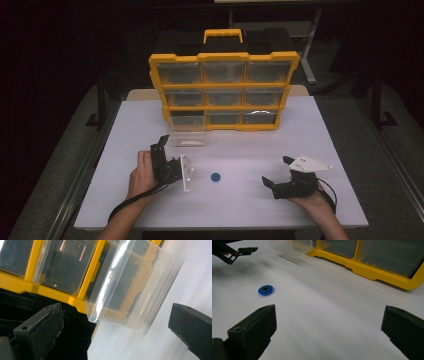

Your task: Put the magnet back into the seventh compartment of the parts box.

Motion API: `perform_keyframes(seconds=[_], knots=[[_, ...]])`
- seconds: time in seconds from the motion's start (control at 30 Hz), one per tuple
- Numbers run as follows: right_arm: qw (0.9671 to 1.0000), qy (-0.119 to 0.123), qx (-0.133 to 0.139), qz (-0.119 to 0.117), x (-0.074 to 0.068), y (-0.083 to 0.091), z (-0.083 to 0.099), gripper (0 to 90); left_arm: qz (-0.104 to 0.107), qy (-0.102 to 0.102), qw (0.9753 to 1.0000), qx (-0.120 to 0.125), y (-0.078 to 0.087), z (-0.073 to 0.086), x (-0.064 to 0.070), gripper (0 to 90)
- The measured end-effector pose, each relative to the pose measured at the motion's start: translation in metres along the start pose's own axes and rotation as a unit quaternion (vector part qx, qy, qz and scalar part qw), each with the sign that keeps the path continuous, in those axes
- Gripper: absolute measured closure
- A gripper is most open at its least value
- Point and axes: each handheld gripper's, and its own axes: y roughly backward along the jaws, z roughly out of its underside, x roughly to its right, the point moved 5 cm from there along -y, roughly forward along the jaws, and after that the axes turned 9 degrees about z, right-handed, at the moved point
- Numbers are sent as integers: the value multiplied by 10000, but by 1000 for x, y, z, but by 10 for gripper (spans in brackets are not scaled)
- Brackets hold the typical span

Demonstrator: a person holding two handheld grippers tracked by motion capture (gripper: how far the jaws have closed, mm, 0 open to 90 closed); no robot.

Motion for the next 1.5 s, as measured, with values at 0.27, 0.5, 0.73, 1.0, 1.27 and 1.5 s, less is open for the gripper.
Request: perform_keyframes(seconds=[0.27, 0.5, 0.73, 1.0, 1.27, 1.5], knots=[[10000, 20, -8, 0, 0, 0, 0, 0, 151, 391, 9991, 102, -1, 2, -2, 0], [10000, 20, -7, 5, 1, 0, 1, 0, 291, 660, 9973, 99, -3, 6, -3, 0], [10000, 1, -18, 4, 1, 0, 1, 0, 370, 856, 9956, 114, -3, 7, -5, 0], [10000, -41, -32, 10, 0, 0, 1, 0, 530, 1361, 9891, 196, -5, 11, -10, 0], [10000, -29, -36, 8, 0, 0, 1, 0, 653, 1769, 9818, 244, -6, 15, -15, 0], [10000, -29, -36, 8, 1, 0, 1, 0, 766, 2158, 9729, 312, -7, 18, -17, 0]])
